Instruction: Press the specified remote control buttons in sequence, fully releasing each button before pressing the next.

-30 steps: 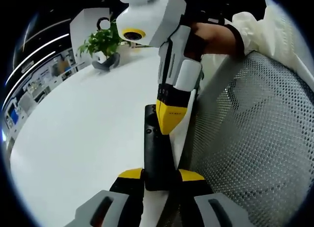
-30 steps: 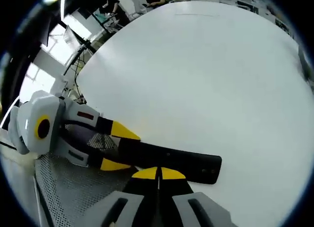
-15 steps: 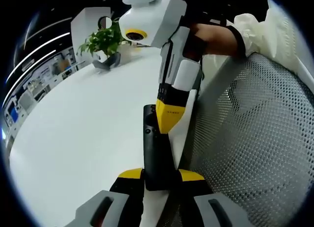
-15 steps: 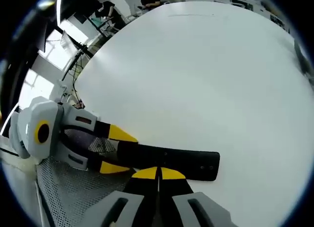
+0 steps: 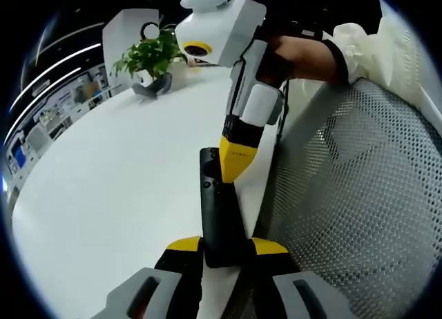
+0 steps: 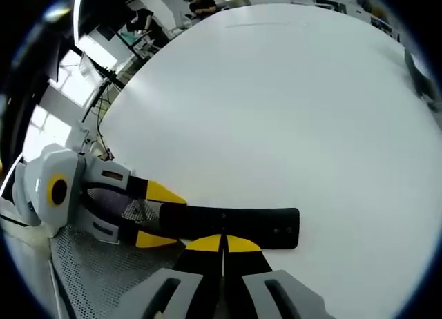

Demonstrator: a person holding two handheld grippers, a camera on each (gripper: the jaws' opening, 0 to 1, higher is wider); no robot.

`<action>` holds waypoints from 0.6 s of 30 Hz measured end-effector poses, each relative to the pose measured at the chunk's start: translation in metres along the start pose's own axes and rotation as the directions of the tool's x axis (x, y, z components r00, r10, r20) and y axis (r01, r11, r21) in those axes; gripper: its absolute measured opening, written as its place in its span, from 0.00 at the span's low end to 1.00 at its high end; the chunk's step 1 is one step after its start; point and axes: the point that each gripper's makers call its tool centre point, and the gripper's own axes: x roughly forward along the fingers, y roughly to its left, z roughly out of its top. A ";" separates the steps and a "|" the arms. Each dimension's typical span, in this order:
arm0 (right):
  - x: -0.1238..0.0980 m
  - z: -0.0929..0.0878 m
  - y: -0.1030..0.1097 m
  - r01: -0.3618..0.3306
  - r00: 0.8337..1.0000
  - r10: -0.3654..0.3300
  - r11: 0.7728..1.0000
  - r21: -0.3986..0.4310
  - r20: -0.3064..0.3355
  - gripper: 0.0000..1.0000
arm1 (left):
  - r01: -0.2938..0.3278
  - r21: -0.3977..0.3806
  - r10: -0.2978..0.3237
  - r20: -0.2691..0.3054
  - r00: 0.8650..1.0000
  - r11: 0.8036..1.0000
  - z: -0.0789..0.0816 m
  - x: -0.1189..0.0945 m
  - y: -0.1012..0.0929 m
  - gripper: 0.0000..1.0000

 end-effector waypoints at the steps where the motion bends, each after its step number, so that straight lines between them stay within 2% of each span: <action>1: 0.000 0.000 0.000 0.001 1.000 -0.001 1.000 0.004 0.002 0.00 | 0.000 0.000 0.000 0.000 1.000 1.000 0.000 0.000 0.000 0.25; 4: 0.000 0.000 -0.001 -0.011 1.000 0.011 1.000 0.016 0.008 0.00 | -0.001 0.001 0.001 -0.001 1.000 1.000 0.000 0.000 0.000 0.25; 5: 0.000 0.001 0.001 -0.014 1.000 0.014 0.999 -0.037 0.006 0.00 | -0.001 0.002 0.001 -0.001 1.000 1.000 0.000 0.000 0.000 0.25; 6: 0.000 0.000 0.002 -0.003 1.000 0.003 0.999 -0.034 0.001 0.00 | -0.001 0.005 0.001 0.000 1.000 1.000 0.000 0.000 0.000 0.25; 8: 0.002 0.001 0.003 0.020 1.000 -0.020 0.996 -0.090 -0.001 0.00 | -0.001 0.006 0.001 0.001 1.000 1.000 0.000 0.000 0.000 0.26; 12: 0.002 0.001 0.004 0.027 1.000 -0.028 0.995 -0.101 -0.003 0.00 | 0.001 0.006 -0.001 0.004 1.000 1.000 -0.001 -0.001 0.001 0.26; 18: 0.004 0.001 0.006 0.059 0.998 -0.062 0.985 -0.164 -0.013 0.00 | 0.001 0.010 -0.001 0.004 1.000 1.000 -0.001 -0.001 0.001 0.26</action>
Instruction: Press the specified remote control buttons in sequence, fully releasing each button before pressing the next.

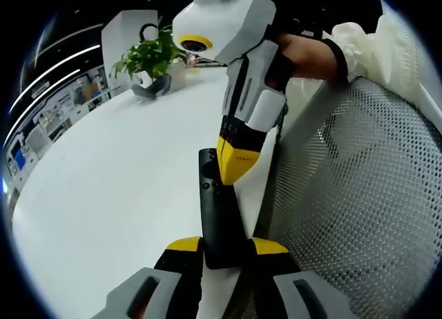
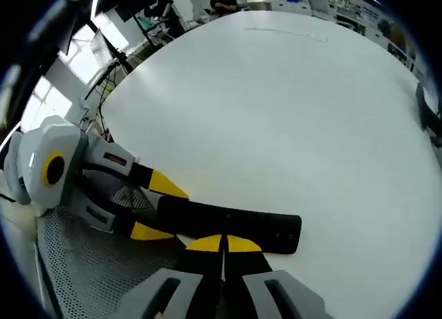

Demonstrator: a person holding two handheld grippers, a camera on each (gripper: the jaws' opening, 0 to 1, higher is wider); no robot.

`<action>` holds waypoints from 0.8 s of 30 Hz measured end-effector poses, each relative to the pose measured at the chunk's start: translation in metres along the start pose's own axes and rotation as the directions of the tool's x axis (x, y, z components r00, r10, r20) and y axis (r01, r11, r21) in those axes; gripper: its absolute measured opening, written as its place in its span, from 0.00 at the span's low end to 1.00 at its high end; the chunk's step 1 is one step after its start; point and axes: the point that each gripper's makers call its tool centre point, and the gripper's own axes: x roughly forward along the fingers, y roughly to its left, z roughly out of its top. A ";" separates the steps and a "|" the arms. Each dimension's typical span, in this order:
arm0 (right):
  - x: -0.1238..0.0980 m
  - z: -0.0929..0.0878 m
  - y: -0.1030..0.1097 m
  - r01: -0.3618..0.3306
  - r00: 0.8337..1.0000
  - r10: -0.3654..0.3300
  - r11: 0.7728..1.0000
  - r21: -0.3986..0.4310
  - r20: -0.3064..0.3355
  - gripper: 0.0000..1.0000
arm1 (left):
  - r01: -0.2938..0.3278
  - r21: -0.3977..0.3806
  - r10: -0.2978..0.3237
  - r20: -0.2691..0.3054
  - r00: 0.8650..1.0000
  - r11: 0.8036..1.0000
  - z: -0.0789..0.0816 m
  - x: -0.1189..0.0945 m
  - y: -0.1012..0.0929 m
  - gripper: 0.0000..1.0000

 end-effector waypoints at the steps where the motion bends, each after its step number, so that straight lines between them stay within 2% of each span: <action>1: 0.000 0.000 0.000 0.002 1.000 -0.002 1.000 -0.004 0.000 0.00 | 0.000 0.000 0.000 0.000 1.000 1.000 0.000 0.000 0.000 0.26; 4: 0.001 0.000 0.001 0.022 1.000 -0.022 0.999 -0.038 -0.006 0.00 | 0.000 0.002 0.000 -0.001 1.000 1.000 0.000 0.000 0.000 0.26; 7: 0.001 0.000 0.000 0.077 0.997 -0.081 0.987 -0.141 -0.021 0.00 | -0.001 0.002 0.001 -0.001 1.000 1.000 0.000 0.000 0.000 0.26; 10: 0.002 0.000 0.003 0.091 0.995 -0.095 0.982 -0.166 -0.021 0.00 | -0.001 0.003 0.001 -0.001 1.000 1.000 0.000 0.000 0.000 0.26; 14: 0.005 0.003 0.007 0.058 0.998 -0.059 0.987 -0.150 0.000 0.00 | -0.003 0.004 0.003 -0.002 1.000 1.000 0.000 0.000 0.000 0.26; 21: 0.003 0.003 0.008 0.053 0.998 -0.055 0.989 -0.136 -0.008 0.00 | -0.002 0.009 0.002 -0.005 1.000 1.000 0.000 0.000 0.000 0.26; 24: 0.001 0.011 0.014 0.023 0.999 -0.018 0.991 -0.134 0.037 0.00 | 0.001 0.018 -0.001 -0.005 1.000 1.000 0.001 0.000 -0.001 0.26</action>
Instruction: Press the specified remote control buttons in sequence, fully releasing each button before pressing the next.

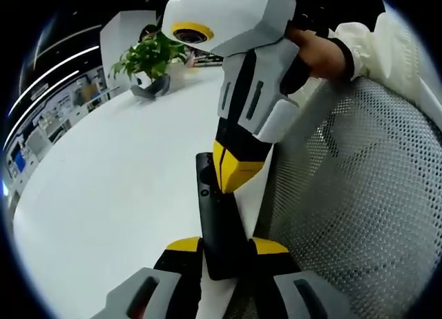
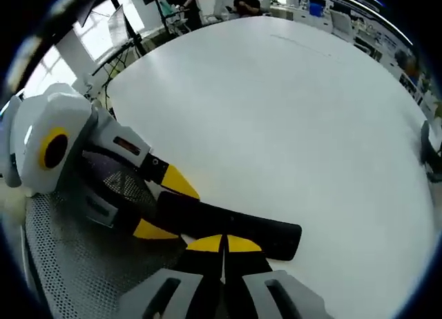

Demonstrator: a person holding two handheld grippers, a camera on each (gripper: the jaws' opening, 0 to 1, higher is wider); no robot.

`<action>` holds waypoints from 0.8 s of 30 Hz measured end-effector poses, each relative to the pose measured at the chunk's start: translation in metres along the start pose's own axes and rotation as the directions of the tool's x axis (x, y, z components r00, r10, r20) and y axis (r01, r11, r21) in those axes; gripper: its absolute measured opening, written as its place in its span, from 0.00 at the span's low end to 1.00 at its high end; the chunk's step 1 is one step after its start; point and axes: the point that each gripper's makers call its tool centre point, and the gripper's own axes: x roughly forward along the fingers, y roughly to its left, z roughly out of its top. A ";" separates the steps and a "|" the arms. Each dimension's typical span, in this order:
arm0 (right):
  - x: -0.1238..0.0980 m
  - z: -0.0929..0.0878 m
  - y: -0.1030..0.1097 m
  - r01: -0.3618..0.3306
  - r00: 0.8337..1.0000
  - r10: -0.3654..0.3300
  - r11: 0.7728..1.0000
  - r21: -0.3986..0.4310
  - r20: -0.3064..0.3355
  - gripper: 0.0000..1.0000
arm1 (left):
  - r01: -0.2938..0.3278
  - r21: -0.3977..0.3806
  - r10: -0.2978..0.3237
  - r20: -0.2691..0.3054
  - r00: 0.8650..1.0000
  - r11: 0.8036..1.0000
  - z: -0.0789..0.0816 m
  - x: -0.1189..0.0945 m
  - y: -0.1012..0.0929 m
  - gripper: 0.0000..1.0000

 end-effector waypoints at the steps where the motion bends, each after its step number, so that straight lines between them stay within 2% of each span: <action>1: -0.001 0.003 0.000 -0.003 1.000 0.003 1.000 -0.001 0.013 0.00 | 0.002 0.005 -0.002 0.000 1.000 1.000 0.000 0.000 -0.001 0.26; 3: -0.001 0.007 0.002 -0.021 0.999 0.021 1.000 -0.003 0.036 0.00 | 0.007 0.021 -0.007 -0.001 1.000 1.000 0.001 0.001 -0.002 0.25; 7: 0.002 0.002 0.009 -0.064 0.998 0.064 0.998 0.022 0.007 0.00 | 0.005 0.062 -0.004 -0.008 1.000 0.998 0.001 0.003 -0.005 0.25; 11: 0.001 -0.001 0.010 -0.085 0.996 0.085 0.995 0.047 -0.004 0.00 | 0.004 0.056 -0.004 -0.008 1.000 0.998 0.001 0.003 -0.004 0.25; 16: 0.003 -0.004 0.008 -0.077 0.997 0.078 0.996 0.045 -0.022 0.00 | 0.003 0.054 -0.003 -0.007 1.000 0.999 0.000 0.003 -0.003 0.25; 20: 0.005 -0.002 0.007 -0.074 0.997 0.074 0.997 0.034 0.003 0.00 | 0.002 0.043 -0.002 -0.006 1.000 0.999 0.001 0.003 -0.003 0.26; 24: 0.004 -0.002 0.006 -0.089 0.996 0.089 0.994 0.065 0.004 0.00 | 0.002 0.038 -0.001 -0.006 1.000 0.999 0.001 0.002 -0.003 0.26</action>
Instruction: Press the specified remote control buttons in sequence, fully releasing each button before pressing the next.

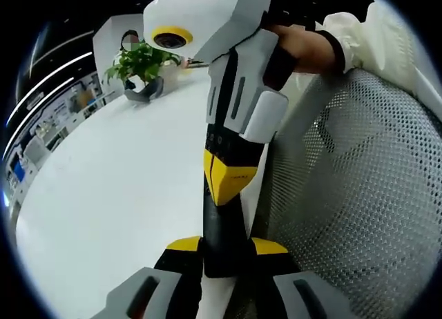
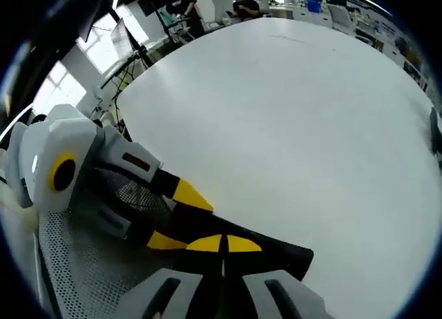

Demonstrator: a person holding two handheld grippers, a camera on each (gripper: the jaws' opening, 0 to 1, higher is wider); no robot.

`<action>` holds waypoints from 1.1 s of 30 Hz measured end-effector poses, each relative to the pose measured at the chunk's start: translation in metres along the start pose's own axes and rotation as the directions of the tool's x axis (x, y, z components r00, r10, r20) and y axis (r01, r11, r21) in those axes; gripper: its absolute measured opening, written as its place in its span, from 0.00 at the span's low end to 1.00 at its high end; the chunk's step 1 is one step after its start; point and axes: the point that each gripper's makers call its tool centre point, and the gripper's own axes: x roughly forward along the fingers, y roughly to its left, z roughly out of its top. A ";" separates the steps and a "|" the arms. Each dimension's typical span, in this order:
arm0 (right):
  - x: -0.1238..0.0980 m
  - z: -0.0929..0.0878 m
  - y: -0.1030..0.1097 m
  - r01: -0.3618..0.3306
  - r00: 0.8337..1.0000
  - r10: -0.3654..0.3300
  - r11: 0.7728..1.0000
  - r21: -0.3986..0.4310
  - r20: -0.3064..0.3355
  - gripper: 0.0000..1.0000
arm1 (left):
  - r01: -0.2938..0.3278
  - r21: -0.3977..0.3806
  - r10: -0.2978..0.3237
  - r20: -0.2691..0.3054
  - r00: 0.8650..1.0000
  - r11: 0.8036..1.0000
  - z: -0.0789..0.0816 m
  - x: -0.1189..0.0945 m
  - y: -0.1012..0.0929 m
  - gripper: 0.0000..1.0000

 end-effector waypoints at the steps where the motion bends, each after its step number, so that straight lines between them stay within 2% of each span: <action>1: 0.000 0.000 0.000 -0.001 1.000 0.001 1.000 0.001 0.001 0.00 | 0.000 -0.001 0.000 0.000 1.000 1.000 0.000 0.000 0.000 0.26; 7: 0.001 0.001 0.000 0.012 1.000 -0.012 1.000 -0.023 0.007 0.00 | -0.001 -0.002 0.001 0.000 1.000 1.000 0.000 0.000 0.001 0.26; 17: 0.000 0.002 0.000 0.011 1.000 -0.011 1.000 -0.010 0.003 0.00 | -0.001 0.002 0.001 0.001 1.000 1.000 0.000 0.001 0.001 0.26; 20: 0.001 0.001 0.004 -0.013 1.000 0.013 1.000 -0.011 0.000 0.00 | -0.002 0.001 0.002 0.001 1.000 1.000 0.001 0.001 0.001 0.26; 28: 0.002 0.005 0.013 -0.036 0.999 0.038 0.996 -0.076 0.015 0.00 | -0.002 -0.002 0.002 0.001 1.000 1.000 0.001 0.002 0.001 0.26; 33: 0.007 0.000 0.012 -0.028 1.000 0.027 0.994 -0.101 -0.016 0.00 | -0.002 -0.005 0.002 0.003 1.000 1.000 0.001 0.002 0.001 0.26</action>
